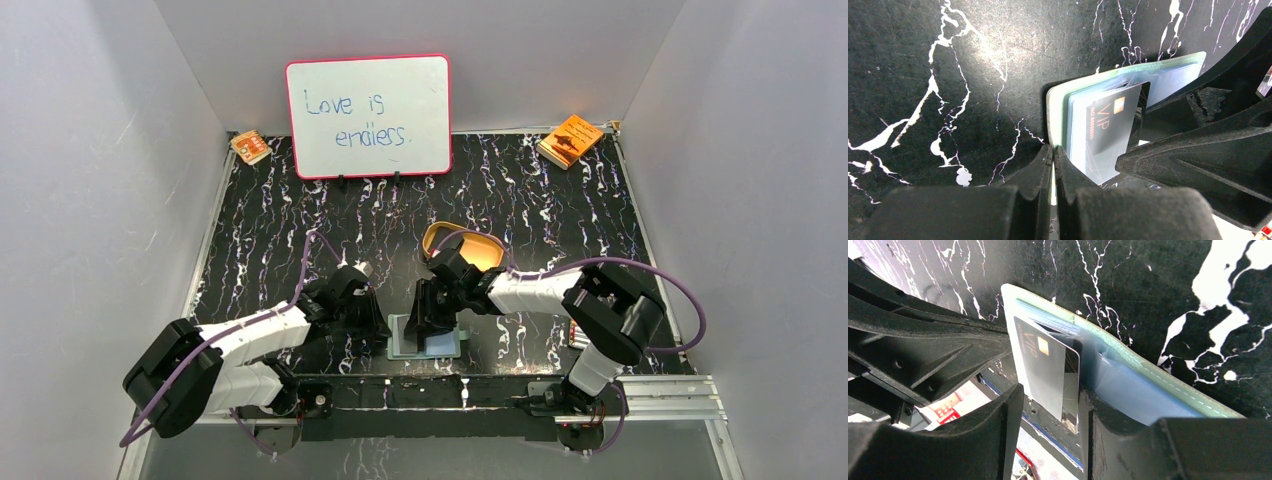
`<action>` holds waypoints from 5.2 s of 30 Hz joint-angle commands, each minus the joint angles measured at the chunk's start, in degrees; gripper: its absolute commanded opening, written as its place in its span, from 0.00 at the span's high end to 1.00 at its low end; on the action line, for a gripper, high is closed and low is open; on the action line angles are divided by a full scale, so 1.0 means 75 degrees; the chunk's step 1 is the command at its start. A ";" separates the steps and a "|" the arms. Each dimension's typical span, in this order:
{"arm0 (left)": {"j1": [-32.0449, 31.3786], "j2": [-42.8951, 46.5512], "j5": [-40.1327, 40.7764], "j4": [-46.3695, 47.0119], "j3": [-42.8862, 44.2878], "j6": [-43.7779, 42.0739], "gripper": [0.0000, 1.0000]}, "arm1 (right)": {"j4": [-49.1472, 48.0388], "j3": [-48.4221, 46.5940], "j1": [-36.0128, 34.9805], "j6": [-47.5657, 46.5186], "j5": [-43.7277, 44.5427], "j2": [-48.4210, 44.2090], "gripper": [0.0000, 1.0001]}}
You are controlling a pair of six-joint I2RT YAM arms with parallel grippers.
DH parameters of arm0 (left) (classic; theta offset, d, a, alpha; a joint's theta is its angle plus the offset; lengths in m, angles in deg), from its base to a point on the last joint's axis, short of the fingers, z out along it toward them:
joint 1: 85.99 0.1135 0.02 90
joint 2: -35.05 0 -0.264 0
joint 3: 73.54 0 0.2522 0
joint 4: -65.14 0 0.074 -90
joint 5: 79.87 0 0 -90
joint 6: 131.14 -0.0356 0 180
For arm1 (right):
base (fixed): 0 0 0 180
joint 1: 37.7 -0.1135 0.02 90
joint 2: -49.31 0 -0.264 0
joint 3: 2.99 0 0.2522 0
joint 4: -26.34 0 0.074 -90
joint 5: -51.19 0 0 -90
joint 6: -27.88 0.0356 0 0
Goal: Put the credit cards into the card holder
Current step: Insert the credit card into the card holder, then pick up the credit card from the storage box.
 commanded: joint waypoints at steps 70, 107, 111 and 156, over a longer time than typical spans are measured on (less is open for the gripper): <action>-0.0042 0.0638 0.0334 -0.0701 -0.0083 -0.0082 1.00 | 0.2011 -0.1579 -0.0565 -0.1385 0.0716 0.0565 1.00; -0.0036 0.3850 0.2486 -0.3073 0.1336 0.0234 0.15 | 0.0809 -0.1196 0.3625 -0.2694 0.0789 -0.1698 0.33; -0.0035 0.3934 0.2438 -0.3228 0.1297 0.0262 0.15 | 0.0221 -0.1189 0.3689 -0.2357 0.0739 -0.1078 0.29; -0.0037 0.3492 0.2394 -0.3418 0.1204 0.0499 0.16 | 0.1184 -0.2169 0.3722 -0.2201 0.1234 0.1086 0.65</action>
